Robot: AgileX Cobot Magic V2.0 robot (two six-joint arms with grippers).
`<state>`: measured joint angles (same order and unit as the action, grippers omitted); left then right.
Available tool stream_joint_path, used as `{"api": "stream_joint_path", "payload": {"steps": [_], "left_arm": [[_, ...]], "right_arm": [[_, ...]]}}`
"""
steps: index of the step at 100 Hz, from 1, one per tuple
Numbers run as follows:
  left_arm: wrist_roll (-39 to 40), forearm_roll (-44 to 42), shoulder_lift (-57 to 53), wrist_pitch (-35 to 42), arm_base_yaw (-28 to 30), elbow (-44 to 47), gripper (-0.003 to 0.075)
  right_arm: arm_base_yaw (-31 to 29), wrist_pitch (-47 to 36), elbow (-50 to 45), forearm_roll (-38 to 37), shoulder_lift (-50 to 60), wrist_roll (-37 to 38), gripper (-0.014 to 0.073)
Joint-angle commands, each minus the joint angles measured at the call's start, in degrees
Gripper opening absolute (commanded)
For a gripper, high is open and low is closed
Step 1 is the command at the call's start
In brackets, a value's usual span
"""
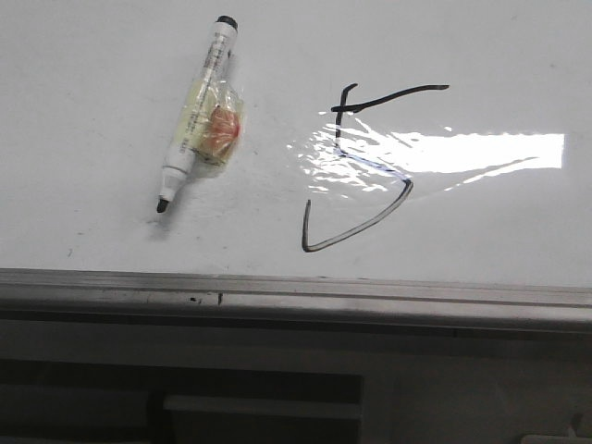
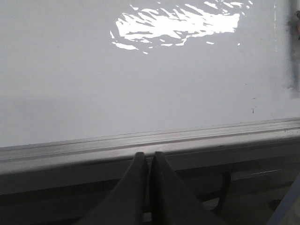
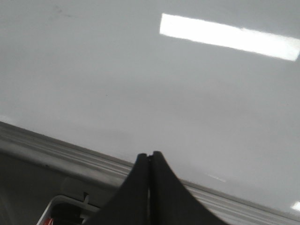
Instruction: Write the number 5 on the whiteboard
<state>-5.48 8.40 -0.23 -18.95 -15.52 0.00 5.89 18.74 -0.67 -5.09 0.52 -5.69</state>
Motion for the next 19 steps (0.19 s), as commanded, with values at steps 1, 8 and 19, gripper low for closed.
{"api": "stream_joint_path", "payload": {"steps": [1, 8, 19], "left_arm": [[0.49, 0.22, -1.55, 3.26, 0.13, 1.42, -0.002], [0.49, 0.22, -1.55, 3.26, 0.13, 1.42, -0.002], [0.49, 0.22, -1.55, 3.26, 0.13, 1.42, -0.002]], "right_arm": [[-0.3, -0.59, -1.27, -1.02, 1.01, 0.13, -0.0063], [-0.3, -0.59, -1.27, -1.02, 1.01, 0.13, -0.0063], [-0.3, -0.59, -1.27, -1.02, 1.01, 0.13, -0.0063]]}}
